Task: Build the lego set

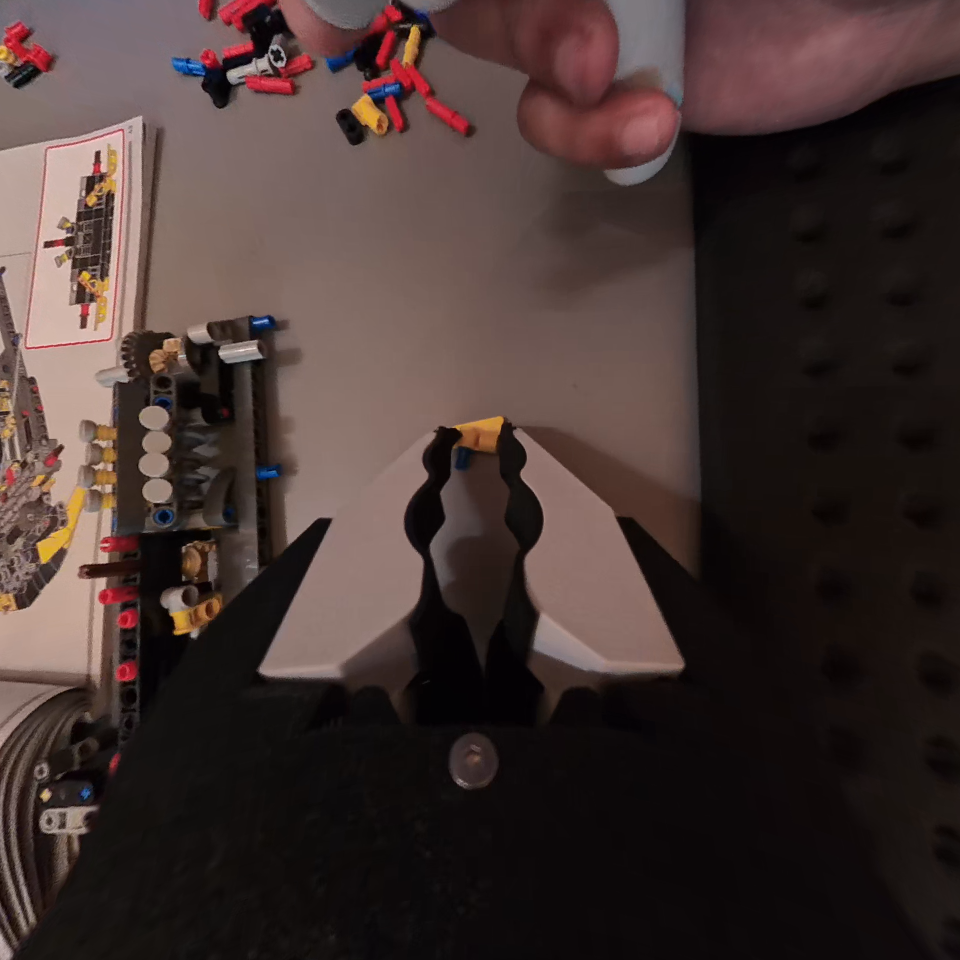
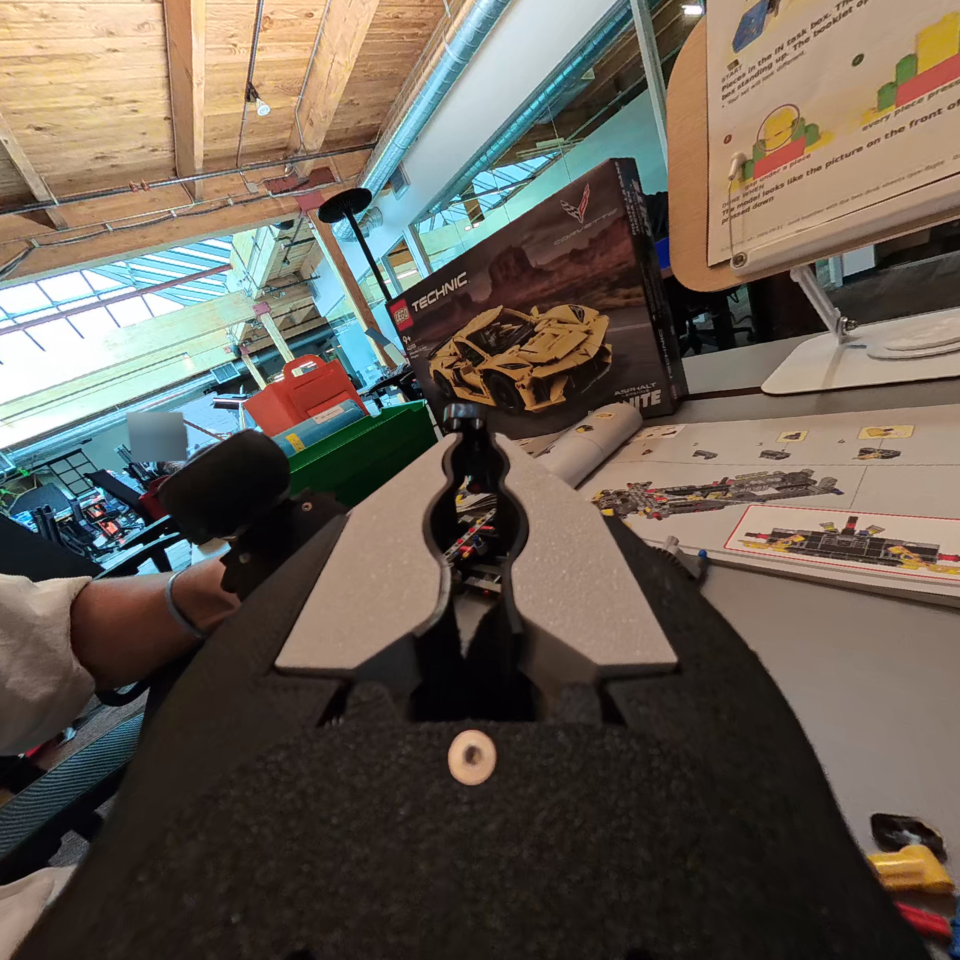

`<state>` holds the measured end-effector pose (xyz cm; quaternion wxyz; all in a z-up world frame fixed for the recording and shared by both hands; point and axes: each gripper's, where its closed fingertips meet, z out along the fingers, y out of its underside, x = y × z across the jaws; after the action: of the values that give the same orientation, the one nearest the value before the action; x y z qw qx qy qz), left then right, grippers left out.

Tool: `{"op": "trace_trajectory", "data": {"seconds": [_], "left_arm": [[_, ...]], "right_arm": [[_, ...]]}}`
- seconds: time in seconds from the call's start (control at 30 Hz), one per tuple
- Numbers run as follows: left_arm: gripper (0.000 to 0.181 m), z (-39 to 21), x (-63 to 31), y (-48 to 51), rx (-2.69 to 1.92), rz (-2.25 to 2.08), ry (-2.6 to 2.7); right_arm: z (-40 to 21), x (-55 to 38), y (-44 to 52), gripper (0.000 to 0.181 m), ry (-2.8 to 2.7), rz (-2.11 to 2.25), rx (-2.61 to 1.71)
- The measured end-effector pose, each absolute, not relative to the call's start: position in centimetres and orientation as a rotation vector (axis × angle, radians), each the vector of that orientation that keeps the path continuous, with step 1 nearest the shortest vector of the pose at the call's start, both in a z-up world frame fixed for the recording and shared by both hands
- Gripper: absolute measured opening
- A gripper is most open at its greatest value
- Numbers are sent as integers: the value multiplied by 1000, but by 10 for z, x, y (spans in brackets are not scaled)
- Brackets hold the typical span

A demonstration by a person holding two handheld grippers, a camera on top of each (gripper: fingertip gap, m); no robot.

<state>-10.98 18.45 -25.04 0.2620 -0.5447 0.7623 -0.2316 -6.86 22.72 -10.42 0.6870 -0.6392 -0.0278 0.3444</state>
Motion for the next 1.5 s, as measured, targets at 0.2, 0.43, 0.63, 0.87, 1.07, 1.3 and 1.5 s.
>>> {"op": "trace_trajectory", "data": {"seconds": [0.2,0.43,0.63,0.87,1.07,1.3,1.5], "left_arm": [[17,-250,-109,184,-1451,-621,2068],[23,-243,-110,187,-1456,-647,2045],[17,-249,-118,196,-1479,-611,2059],[3,-253,-114,201,-1380,-500,2149],[3,-237,-100,210,-1308,-470,2102],[2,-126,-93,225,-1197,-865,1415],[2,-134,-87,224,-1090,-682,1449]], "right_arm": [[-106,-70,228,6,-59,793,-1439],[-106,-71,227,6,-49,821,-1440],[-107,-68,228,6,-19,861,-1438],[-107,-68,228,6,-10,874,-1440],[-109,-61,230,7,12,859,-1446],[-128,-59,236,6,147,1057,-1541],[-122,-78,230,6,117,1219,-1511]]}}
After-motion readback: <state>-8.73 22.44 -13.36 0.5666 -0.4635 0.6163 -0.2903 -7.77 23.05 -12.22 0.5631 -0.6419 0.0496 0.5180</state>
